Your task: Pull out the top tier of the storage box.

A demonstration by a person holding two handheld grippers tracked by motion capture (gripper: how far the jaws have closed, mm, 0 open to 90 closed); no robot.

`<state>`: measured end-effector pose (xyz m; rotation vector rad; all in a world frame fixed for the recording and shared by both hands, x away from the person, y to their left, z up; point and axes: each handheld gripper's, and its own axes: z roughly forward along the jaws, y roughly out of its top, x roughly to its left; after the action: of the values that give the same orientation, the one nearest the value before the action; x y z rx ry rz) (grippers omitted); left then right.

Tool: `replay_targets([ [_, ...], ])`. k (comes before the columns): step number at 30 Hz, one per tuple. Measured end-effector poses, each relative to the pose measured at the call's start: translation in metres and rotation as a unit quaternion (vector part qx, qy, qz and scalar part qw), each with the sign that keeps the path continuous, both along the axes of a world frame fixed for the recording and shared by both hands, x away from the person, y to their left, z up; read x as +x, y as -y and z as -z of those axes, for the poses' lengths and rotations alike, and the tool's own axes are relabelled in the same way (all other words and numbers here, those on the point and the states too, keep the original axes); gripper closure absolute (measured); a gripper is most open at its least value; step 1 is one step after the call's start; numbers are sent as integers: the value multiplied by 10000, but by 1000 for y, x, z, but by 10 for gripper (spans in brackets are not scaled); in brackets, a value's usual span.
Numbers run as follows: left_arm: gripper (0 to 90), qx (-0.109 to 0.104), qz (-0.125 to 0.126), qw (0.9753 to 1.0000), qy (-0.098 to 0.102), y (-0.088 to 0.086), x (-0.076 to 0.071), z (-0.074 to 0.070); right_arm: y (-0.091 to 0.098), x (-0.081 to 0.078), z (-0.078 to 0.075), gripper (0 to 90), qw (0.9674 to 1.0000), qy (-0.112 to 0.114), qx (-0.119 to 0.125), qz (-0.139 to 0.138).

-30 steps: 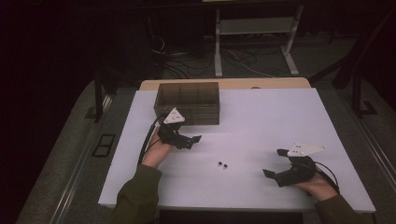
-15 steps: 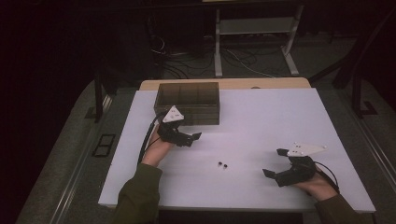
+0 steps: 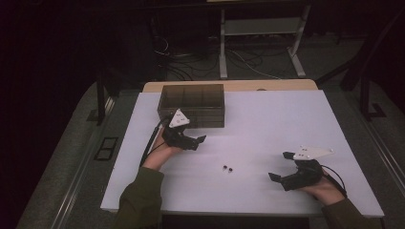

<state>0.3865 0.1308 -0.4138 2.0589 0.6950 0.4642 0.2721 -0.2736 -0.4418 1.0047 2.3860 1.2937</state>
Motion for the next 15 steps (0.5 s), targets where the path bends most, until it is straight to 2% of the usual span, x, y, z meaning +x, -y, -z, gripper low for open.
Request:
replay_targets([
  [2,62,62,37,10000,-9,0,0,1,0,0,0,19,10000,2,-1,0],
  [4,62,39,41,10000,-2,1,0,2,0,0,0,19,10000,-4,8,15],
  [9,63,125,175,9997,148,2,-2,0,-1,0,1,19,10000,-11,-10,13],
  [15,63,195,190,9991,322,2,-3,0,0,1,1,19,10000,-16,16,21],
])
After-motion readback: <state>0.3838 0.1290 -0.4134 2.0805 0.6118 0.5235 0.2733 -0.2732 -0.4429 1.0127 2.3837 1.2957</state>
